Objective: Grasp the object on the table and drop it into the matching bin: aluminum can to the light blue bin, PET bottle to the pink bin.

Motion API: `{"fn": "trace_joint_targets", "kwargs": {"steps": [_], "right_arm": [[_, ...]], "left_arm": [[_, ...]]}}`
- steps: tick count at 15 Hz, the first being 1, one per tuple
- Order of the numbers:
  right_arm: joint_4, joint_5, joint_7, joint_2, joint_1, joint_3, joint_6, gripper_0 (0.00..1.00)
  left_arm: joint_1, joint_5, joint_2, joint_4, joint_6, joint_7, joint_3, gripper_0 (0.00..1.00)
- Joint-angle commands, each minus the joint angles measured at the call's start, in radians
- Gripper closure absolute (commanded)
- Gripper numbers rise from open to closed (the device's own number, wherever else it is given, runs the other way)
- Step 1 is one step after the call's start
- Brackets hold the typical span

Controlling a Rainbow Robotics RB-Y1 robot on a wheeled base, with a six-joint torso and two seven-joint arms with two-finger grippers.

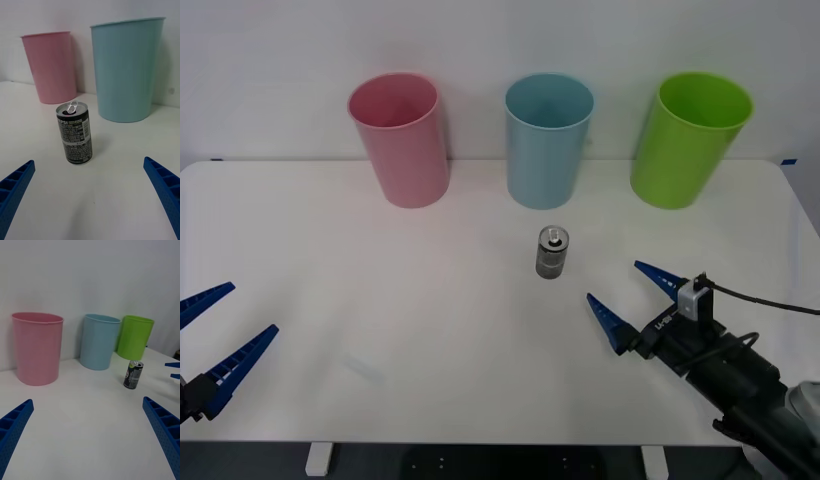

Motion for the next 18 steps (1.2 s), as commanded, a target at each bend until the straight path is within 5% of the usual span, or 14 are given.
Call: {"fn": "trace_joint_targets", "kwargs": {"steps": [1,18], "right_arm": [[0.070,0.026,0.017,0.036,-0.057,0.001,0.018,0.00],[0.363,0.066,0.118,0.193,-0.333,0.054,0.176,0.00]], "left_arm": [[0.000,0.000,0.000,0.000,0.000,0.000,0.000,0.00],[0.000,0.000,0.000,0.000,0.000,0.000,0.000,0.00]]}}
